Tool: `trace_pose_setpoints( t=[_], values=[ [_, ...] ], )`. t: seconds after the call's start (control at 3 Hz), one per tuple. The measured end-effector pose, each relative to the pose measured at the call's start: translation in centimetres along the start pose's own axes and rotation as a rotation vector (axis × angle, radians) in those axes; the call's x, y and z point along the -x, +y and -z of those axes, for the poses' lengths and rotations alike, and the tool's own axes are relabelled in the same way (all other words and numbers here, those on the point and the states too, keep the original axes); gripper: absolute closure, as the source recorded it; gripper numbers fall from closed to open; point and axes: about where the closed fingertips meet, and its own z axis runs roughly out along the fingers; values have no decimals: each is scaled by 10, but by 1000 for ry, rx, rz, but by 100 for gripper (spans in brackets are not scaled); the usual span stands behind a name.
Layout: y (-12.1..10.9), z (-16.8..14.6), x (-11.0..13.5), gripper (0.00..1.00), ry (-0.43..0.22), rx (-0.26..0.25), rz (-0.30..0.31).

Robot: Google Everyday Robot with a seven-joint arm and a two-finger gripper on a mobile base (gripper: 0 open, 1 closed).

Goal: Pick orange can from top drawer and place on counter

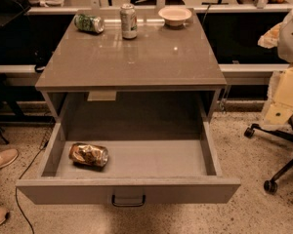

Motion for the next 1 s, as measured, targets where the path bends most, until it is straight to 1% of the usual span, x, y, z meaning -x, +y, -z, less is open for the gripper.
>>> trace_pose_setpoints(
  t=[0.33,0.67,1.0],
  values=[
    [0,0,0,0,0,0,0],
    [-2,-7,1,0,-41,17,-16],
    [-1,-58,23,0,-165,116,-56]
  ],
)
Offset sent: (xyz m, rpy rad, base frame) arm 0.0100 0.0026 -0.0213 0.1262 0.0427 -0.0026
